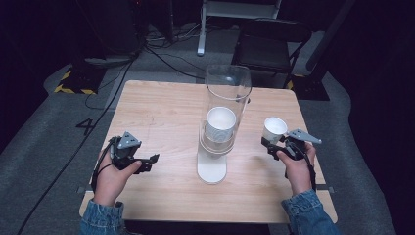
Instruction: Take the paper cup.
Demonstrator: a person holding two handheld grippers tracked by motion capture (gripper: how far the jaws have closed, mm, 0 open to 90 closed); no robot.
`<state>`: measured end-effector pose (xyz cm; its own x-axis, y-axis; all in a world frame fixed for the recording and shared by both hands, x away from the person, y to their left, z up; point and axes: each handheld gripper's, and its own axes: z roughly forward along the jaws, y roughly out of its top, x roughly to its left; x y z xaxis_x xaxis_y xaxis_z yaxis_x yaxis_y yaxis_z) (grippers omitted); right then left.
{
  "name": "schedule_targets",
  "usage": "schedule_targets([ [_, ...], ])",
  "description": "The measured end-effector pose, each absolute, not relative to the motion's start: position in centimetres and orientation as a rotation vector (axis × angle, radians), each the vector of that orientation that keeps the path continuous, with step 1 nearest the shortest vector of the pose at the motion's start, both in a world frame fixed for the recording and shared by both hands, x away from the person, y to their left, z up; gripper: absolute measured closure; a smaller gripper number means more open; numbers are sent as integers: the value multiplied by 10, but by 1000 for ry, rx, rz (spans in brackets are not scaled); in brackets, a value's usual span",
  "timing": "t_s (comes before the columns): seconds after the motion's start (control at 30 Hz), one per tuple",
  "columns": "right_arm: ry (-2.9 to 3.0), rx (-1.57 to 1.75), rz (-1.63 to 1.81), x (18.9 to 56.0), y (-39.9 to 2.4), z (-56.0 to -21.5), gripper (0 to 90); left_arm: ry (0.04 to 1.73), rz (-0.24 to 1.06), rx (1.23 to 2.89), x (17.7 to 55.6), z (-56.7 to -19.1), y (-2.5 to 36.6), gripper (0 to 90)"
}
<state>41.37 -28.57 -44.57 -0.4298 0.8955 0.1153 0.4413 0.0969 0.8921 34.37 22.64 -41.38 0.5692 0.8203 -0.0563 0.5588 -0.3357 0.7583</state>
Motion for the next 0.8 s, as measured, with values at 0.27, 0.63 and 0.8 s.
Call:
schedule_targets([
  [0.27, 1938, 1330, 1231, 432, -294, -457, 337, 1116, 428, 2067, 334, -419, 234, 177],
  [0.63, 2010, 1396, 1170, 453, -290, -478, 337, 1166, 450, 2046, 319, -421, 247, 178],
  [0.8, 2033, 1407, 1149, 459, -289, -486, 336, 1180, 457, 2037, 315, -421, 251, 178],
])
